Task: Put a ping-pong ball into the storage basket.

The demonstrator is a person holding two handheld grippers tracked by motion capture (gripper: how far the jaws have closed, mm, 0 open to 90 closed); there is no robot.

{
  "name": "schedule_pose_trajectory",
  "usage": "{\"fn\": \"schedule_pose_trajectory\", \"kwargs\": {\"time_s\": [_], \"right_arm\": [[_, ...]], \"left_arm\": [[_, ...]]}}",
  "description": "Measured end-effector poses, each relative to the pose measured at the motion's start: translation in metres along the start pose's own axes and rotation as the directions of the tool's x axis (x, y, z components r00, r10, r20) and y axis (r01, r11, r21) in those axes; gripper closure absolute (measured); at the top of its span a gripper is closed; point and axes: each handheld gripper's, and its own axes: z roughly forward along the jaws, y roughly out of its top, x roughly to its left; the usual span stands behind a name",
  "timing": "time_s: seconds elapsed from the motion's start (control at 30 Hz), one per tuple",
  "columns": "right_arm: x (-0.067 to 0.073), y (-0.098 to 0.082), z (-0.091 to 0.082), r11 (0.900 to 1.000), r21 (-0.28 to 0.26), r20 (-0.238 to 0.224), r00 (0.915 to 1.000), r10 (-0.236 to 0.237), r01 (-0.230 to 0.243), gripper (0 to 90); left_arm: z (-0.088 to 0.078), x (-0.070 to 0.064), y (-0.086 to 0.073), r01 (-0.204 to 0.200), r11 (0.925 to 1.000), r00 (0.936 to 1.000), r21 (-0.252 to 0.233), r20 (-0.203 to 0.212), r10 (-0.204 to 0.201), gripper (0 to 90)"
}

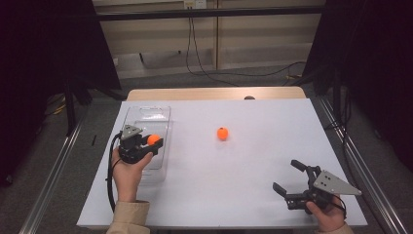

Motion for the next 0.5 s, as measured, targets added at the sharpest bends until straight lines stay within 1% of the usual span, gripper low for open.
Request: {"fn": "schedule_pose_trajectory", "kwargs": {"time_s": [0.07, 0.1, 0.2, 0.3, 0.37, 0.5], "right_arm": [[0.0000, 0.0000, 0.0000, 1.000, 0.001, 0.000, 1.0000, 0.000, 0.000, 1.2], [0.0000, -0.0001, -0.0001, 1.000, 0.002, -0.001, 1.0000, -0.002, 0.002, 1.2], [0.0000, 0.0000, -0.0001, 1.000, 0.001, 0.001, 1.0000, -0.001, 0.001, 1.2], [-0.0001, 0.0000, -0.0002, 1.000, 0.000, 0.002, 1.0000, -0.002, 0.002, 1.2], [0.0000, 0.0001, -0.0002, 1.000, 0.001, 0.001, 1.0000, -0.001, 0.001, 1.2], [-0.0001, 0.0002, -0.0003, 1.000, 0.000, 0.002, 1.0000, -0.003, 0.003, 1.2]], "left_arm": [[0.0001, 0.0008, -0.0003, -0.002, 1.0000, 1.0000, 0.001, 0.000, 0.002, 50.9], [-0.0002, 0.0011, -0.0003, -0.007, 1.0000, 0.9999, 0.003, -0.008, 0.007, 50.9], [-0.0002, 0.0016, -0.0009, 0.002, 1.0000, 1.0000, -0.001, -0.009, -0.002, 50.9], [-0.0002, 0.0021, -0.0012, 0.003, 1.0000, 0.9999, 0.000, -0.010, -0.003, 50.9], [-0.0002, 0.0032, -0.0015, -0.004, 1.0000, 0.9999, 0.004, -0.011, 0.004, 50.9], [-0.0001, 0.0047, -0.0026, 0.004, 1.0000, 0.9999, 0.003, -0.016, -0.004, 50.9]]}}
